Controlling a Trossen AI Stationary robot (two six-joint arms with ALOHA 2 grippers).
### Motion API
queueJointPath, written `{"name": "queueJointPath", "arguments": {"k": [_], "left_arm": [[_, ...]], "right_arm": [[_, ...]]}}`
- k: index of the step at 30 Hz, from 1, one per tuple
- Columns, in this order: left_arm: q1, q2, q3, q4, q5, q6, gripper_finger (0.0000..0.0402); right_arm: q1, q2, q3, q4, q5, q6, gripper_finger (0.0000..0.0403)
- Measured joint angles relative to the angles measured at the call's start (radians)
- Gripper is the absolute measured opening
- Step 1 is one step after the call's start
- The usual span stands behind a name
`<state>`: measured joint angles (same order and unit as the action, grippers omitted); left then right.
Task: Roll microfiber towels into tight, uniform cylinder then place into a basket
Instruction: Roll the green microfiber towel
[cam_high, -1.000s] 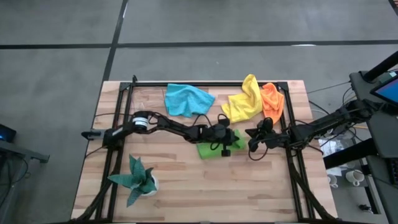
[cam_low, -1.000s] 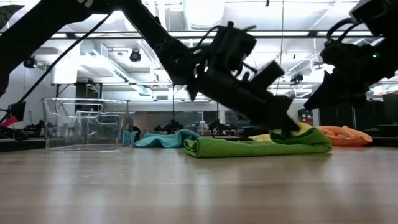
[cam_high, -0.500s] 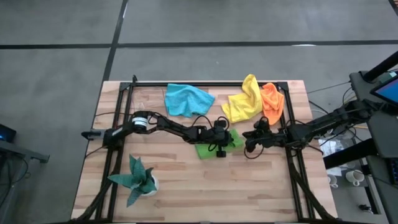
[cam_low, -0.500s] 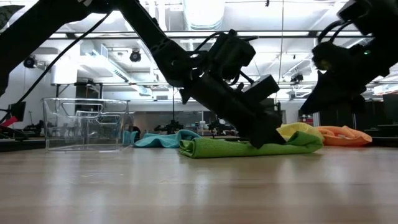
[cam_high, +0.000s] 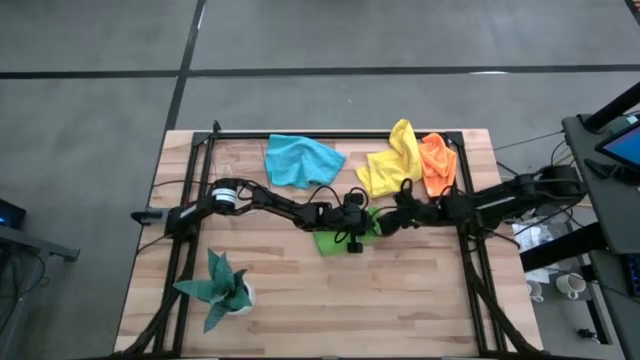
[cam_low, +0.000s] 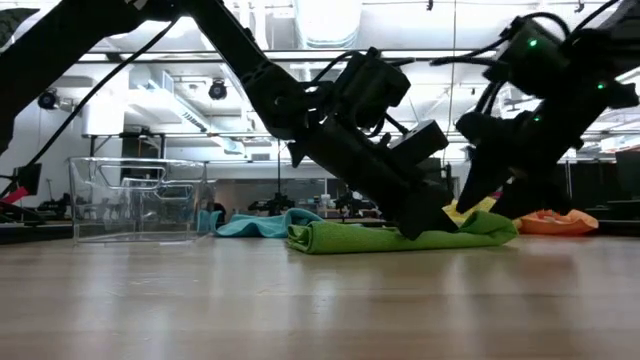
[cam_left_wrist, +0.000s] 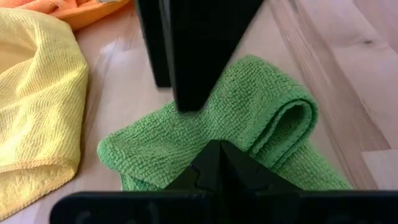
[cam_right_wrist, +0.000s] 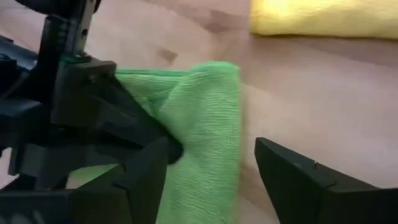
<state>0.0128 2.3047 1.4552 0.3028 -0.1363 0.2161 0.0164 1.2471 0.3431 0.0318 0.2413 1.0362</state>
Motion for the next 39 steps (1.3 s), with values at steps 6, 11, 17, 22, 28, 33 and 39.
{"name": "queueJointPath", "arguments": {"k": [6,11,17,22,28,33,39], "left_arm": [[0.000,0.000,0.000,-0.005,0.000,-0.001,0.0000],[0.000,0.000,-0.001,-0.005,0.000,-0.001,0.0000],[0.000,0.000,-0.001,-0.005,-0.003,-0.002,0.0000],[-0.002,0.001,0.000,0.001,-0.040,0.000,0.0000],[0.000,0.000,-0.001,0.030,-0.055,0.000,0.0000],[0.001,0.009,-0.003,0.070,-0.056,-0.029,0.0000],[-0.007,0.038,0.003,0.121,-0.054,-0.133,0.0000]], "right_arm": [[-0.004,0.050,-0.003,0.026,-0.040,0.040,0.0239],[-0.004,0.079,-0.003,0.064,-0.038,0.056,0.0211],[-0.002,0.099,0.009,0.060,-0.040,0.056,0.0134],[-0.001,0.092,0.013,0.042,-0.046,0.021,0.0039],[-0.001,0.053,0.068,-0.171,-0.033,0.005,0.0014],[-0.001,0.064,0.183,-0.405,0.000,-0.030,0.0013],[-0.001,0.122,0.291,-0.576,0.023,-0.052,0.0012]]}}
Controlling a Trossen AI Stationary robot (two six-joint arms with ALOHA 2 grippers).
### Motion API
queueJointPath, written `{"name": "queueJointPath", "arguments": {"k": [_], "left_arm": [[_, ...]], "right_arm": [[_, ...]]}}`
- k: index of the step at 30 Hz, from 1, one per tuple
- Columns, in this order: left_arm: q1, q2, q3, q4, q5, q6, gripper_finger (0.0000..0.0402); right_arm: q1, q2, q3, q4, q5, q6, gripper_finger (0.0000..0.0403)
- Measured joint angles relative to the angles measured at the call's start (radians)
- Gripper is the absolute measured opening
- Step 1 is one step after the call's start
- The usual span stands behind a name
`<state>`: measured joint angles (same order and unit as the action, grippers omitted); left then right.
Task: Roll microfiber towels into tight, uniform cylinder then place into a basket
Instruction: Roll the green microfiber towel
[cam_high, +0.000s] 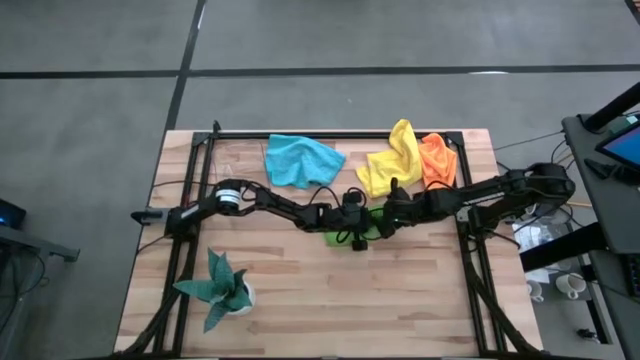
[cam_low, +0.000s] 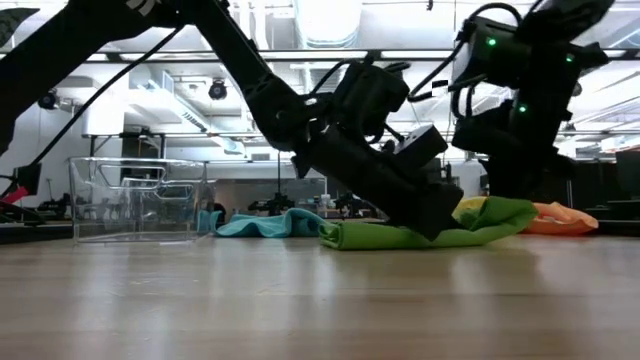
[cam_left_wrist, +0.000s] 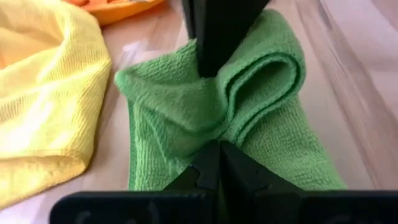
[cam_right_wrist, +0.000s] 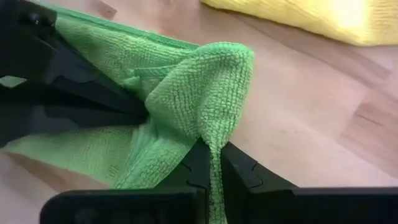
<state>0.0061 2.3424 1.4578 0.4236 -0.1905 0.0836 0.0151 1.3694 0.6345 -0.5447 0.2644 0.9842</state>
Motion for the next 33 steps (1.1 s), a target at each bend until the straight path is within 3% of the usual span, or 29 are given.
{"name": "queueJointPath", "arguments": {"k": [6,12,21,27,33], "left_arm": [[-0.026,0.048,0.004,0.141,0.000,-0.126,0.0000],[-0.043,0.043,-0.005,0.154,-0.003,-0.155,0.0000],[-0.072,-0.035,-0.014,0.046,0.002,-0.020,0.0000],[-0.075,-0.039,-0.030,0.118,-0.022,0.038,0.0000],[-0.073,-0.056,-0.145,0.307,-0.033,0.084,0.0000]], "right_arm": [[0.000,0.058,0.081,-0.138,0.028,-0.023,0.0012],[0.000,0.095,0.099,-0.164,0.045,-0.054,0.0012],[0.002,0.098,0.097,-0.171,0.108,-0.106,0.0012],[0.062,0.099,0.096,-0.148,0.140,-0.165,0.0011],[0.150,0.098,0.095,-0.125,0.219,-0.226,0.0011]]}}
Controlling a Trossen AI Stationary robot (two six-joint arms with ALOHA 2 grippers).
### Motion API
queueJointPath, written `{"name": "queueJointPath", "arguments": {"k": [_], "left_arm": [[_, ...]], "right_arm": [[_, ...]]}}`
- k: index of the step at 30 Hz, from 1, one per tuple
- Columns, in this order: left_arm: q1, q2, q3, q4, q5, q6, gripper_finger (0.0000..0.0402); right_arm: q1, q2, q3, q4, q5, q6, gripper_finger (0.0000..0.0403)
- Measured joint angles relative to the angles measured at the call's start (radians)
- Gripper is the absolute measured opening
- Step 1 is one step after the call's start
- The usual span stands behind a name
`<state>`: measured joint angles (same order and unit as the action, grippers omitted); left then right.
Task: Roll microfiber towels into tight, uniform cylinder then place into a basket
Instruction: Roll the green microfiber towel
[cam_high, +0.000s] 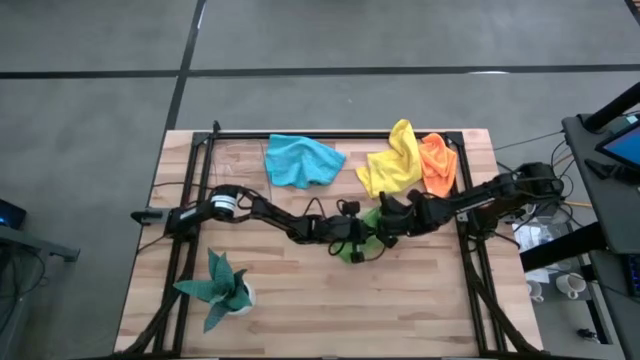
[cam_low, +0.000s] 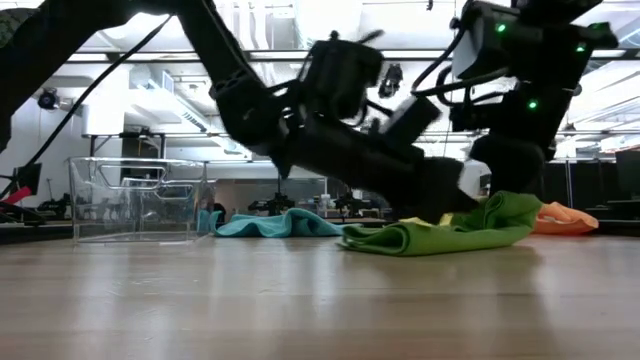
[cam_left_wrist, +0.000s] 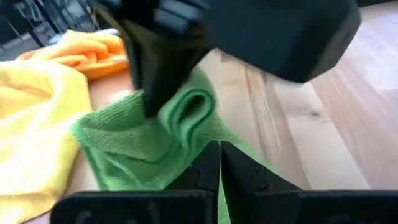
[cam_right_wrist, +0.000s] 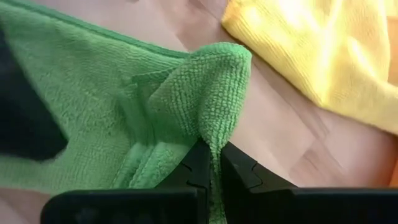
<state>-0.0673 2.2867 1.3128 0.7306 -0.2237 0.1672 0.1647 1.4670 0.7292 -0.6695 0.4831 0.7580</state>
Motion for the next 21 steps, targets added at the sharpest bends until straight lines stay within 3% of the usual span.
{"name": "queueJointPath", "arguments": {"k": [4,9,21], "left_arm": [[0.004,-0.061,-0.085,0.080,-0.002,0.023,0.0000],[0.008,-0.114,-0.153,-0.010,0.000,0.017,0.0000],[0.027,-0.075,-0.100,-0.034,0.031,-0.005,0.0000]], "right_arm": [[0.026,0.000,0.000,0.002,0.035,-0.002,0.0011],[0.030,0.001,0.001,0.006,0.071,0.007,0.0011],[0.029,0.008,0.002,0.016,0.062,0.000,0.0011]]}}
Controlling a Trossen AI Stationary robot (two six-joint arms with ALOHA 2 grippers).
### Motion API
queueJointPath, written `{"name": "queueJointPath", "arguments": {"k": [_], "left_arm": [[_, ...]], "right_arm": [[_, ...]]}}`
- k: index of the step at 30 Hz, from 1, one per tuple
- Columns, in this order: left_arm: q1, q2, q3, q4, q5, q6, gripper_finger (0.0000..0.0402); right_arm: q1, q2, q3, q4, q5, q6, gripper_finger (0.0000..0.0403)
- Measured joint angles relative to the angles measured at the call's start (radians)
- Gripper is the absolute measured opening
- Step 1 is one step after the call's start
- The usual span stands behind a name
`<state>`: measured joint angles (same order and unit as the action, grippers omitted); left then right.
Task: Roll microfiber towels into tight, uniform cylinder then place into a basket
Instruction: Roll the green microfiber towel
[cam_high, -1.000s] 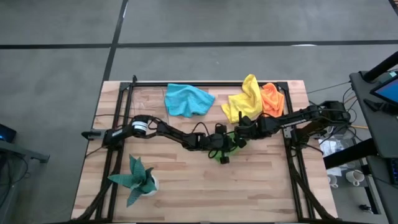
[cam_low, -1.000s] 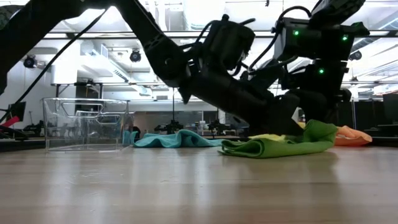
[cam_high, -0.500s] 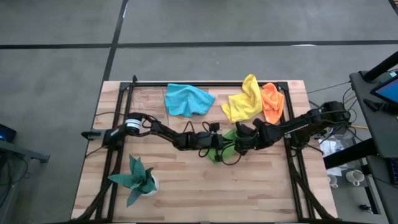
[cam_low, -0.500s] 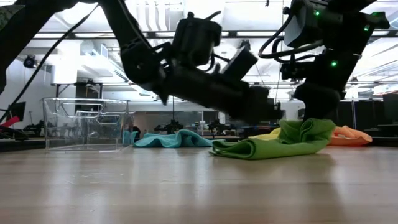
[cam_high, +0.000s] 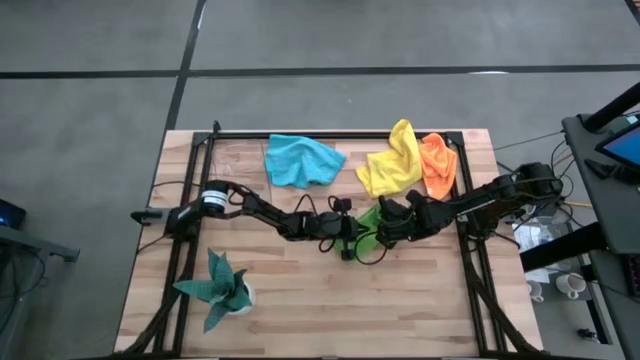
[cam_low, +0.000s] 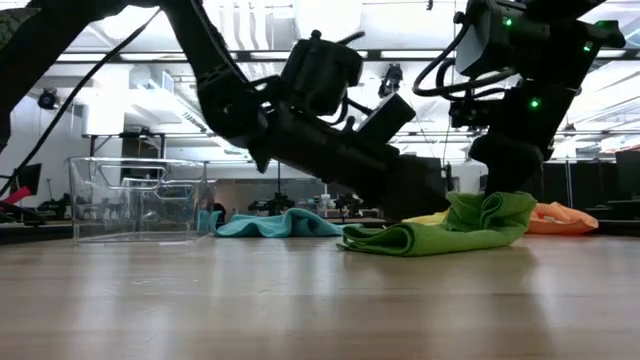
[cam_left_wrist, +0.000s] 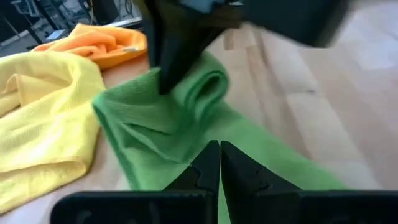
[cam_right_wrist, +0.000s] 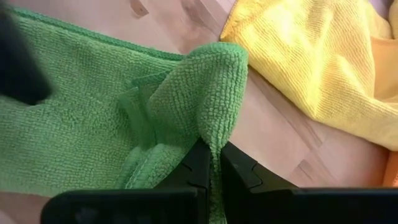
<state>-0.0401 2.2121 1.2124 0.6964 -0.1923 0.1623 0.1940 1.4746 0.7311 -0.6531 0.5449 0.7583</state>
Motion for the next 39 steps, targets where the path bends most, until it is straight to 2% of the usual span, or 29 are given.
{"name": "queueJointPath", "arguments": {"k": [5,11,27,39], "left_arm": [[0.039,0.012,0.055,-0.012,0.054,0.001,0.0000],[0.083,0.013,0.098,-0.129,0.153,-0.001,0.0000],[0.120,0.034,0.103,-0.120,0.184,0.002,0.0000],[0.151,0.119,0.164,-0.117,0.165,0.000,0.0000]], "right_arm": [[0.000,0.000,0.000,0.009,-0.002,-0.012,0.0011],[0.000,0.000,0.000,0.015,-0.002,-0.026,0.0011],[0.000,0.001,0.000,0.057,-0.017,-0.065,0.0011],[0.000,0.001,-0.008,0.067,-0.024,-0.083,0.0011]]}}
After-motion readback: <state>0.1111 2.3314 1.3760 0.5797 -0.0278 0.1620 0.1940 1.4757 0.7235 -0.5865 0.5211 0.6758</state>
